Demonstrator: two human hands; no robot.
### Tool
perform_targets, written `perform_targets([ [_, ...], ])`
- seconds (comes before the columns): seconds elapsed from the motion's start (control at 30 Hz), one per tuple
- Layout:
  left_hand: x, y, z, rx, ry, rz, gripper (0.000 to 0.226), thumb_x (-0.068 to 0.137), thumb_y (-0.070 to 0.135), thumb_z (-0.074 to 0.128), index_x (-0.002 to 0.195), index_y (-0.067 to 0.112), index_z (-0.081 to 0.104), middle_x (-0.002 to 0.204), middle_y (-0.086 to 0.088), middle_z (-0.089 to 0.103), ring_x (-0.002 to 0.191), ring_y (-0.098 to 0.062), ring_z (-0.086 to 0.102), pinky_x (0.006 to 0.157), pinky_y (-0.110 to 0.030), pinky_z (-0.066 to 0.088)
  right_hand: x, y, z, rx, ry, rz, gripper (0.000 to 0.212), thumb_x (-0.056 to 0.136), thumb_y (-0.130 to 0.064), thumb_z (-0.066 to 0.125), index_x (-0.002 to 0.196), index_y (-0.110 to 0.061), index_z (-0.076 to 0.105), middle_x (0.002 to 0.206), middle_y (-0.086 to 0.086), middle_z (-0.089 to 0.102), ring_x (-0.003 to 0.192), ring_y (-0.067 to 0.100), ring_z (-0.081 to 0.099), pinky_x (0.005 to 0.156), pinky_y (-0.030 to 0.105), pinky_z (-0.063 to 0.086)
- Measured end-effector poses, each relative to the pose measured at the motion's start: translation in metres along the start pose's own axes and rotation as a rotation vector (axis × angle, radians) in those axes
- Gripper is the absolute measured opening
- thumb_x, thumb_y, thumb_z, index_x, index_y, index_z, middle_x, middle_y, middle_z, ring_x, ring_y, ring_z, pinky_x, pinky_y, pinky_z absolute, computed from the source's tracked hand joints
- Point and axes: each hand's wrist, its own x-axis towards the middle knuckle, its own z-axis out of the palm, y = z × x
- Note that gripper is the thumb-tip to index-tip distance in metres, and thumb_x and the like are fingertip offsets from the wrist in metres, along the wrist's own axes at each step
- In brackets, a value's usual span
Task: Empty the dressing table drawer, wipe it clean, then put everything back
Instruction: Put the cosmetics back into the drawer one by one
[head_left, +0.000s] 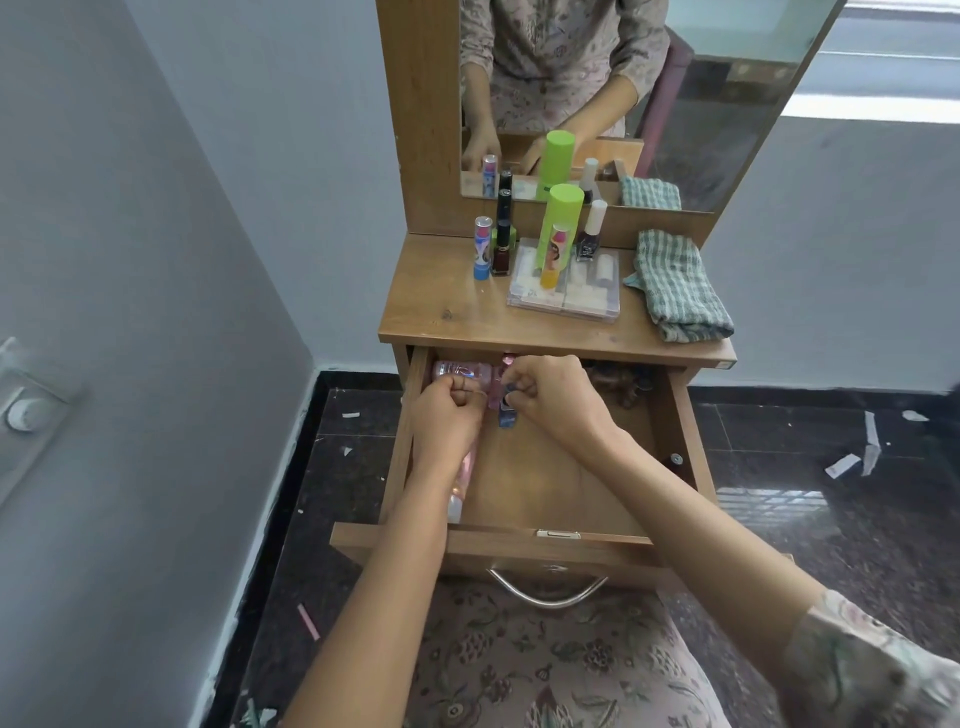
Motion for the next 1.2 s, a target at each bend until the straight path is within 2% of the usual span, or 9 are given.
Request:
perform_targets([
  [0.27, 0.000, 0.001, 0.000, 0.007, 0.006, 0.005, 0.013, 0.089, 0.016, 0.061, 0.100, 0.013, 0.067, 0.091, -0.003, 0.071, 0.086, -0.019, 0.068, 0.077, -0.031, 0.053, 0.003, -0.004, 0.000, -0.035, -0.004, -0.013, 0.020, 0.078, -0.007, 0.068, 0.096, -0.016, 0.069, 0.085, 0.002, 0.067, 0.080, 0.020, 0.065, 0.074, 0.039, 0.057],
  [0.5, 0.000, 0.002, 0.000, 0.007, 0.018, -0.003, 0.012, 0.089, 0.016, 0.059, 0.097, 0.013, 0.067, 0.090, -0.002, 0.071, 0.086, -0.020, 0.068, 0.079, -0.035, 0.055, 0.002, -0.013, -0.024, -0.073, -0.040, -0.069, 0.023, 0.077, -0.010, 0.071, 0.099, -0.014, 0.068, 0.090, 0.001, 0.070, 0.083, 0.017, 0.066, 0.077, 0.038, 0.057],
  [0.57, -0.002, 0.003, 0.000, 0.021, 0.020, -0.004, 0.012, 0.090, 0.017, 0.059, 0.099, 0.014, 0.067, 0.091, -0.001, 0.071, 0.087, -0.018, 0.068, 0.081, -0.034, 0.056, 0.005, -0.026, -0.045, -0.020, 0.039, -0.123, 0.020, 0.080, -0.011, 0.072, 0.099, -0.014, 0.069, 0.086, -0.004, 0.067, 0.078, 0.009, 0.064, 0.077, 0.027, 0.056],
  [0.63, -0.003, 0.004, 0.000, 0.029, 0.026, -0.007, 0.012, 0.090, 0.018, 0.059, 0.100, 0.015, 0.066, 0.093, -0.001, 0.070, 0.089, -0.017, 0.067, 0.082, -0.032, 0.055, 0.009, -0.042, -0.068, 0.090, 0.198, -0.185, 0.016, 0.081, -0.011, 0.072, 0.097, -0.012, 0.069, 0.083, -0.006, 0.065, 0.069, 0.001, 0.060, 0.071, 0.016, 0.053],
  [0.7, -0.004, 0.005, -0.001, 0.039, 0.027, -0.011, 0.013, 0.090, 0.019, 0.059, 0.101, 0.016, 0.065, 0.095, 0.000, 0.069, 0.091, -0.016, 0.066, 0.082, -0.029, 0.054, 0.020, -0.054, -0.083, 0.142, 0.331, -0.228, 0.016, 0.083, -0.011, 0.068, 0.099, -0.011, 0.068, 0.083, -0.004, 0.065, 0.064, -0.003, 0.055, 0.065, 0.013, 0.049],
  [0.8, -0.005, 0.006, -0.001, 0.050, 0.026, -0.004, 0.014, 0.091, 0.020, 0.059, 0.103, 0.017, 0.065, 0.095, 0.001, 0.069, 0.090, -0.015, 0.066, 0.078, -0.026, 0.052, 0.055, -0.065, -0.084, -0.005, 0.327, -0.252, 0.029, 0.086, -0.006, 0.059, 0.115, -0.007, 0.063, 0.103, 0.007, 0.065, 0.082, 0.013, 0.061, 0.075, 0.025, 0.049],
  [0.93, -0.005, 0.006, -0.002, 0.053, 0.023, -0.011, 0.014, 0.091, 0.022, 0.060, 0.102, 0.018, 0.065, 0.096, 0.002, 0.069, 0.091, -0.015, 0.066, 0.085, -0.032, 0.055, 0.104, -0.071, -0.073, -0.330, 0.232, -0.309, 0.046, 0.081, 0.011, 0.051, 0.123, -0.006, 0.058, 0.118, 0.014, 0.057, 0.105, 0.029, 0.055, 0.086, 0.038, 0.049],
  [1.07, -0.005, 0.006, -0.002, 0.057, 0.021, -0.007, 0.014, 0.091, 0.024, 0.059, 0.104, 0.019, 0.065, 0.097, 0.003, 0.069, 0.091, -0.014, 0.066, 0.084, -0.028, 0.053, 0.123, -0.079, -0.066, -0.628, 0.116, -0.355, 0.038, 0.083, 0.015, 0.045, 0.113, -0.004, 0.059, 0.112, 0.017, 0.058, 0.102, 0.031, 0.053, 0.082, 0.042, 0.051],
  [1.2, -0.006, 0.008, -0.002, 0.058, 0.019, -0.007, 0.015, 0.092, 0.025, 0.059, 0.104, 0.019, 0.064, 0.097, 0.003, 0.069, 0.091, -0.013, 0.066, 0.083, -0.027, 0.052, 0.122, -0.080, -0.060, -0.620, 0.131, -0.372, 0.034, 0.083, 0.016, 0.042, 0.105, -0.003, 0.060, 0.109, 0.017, 0.055, 0.103, 0.031, 0.050, 0.074, 0.038, 0.047],
])
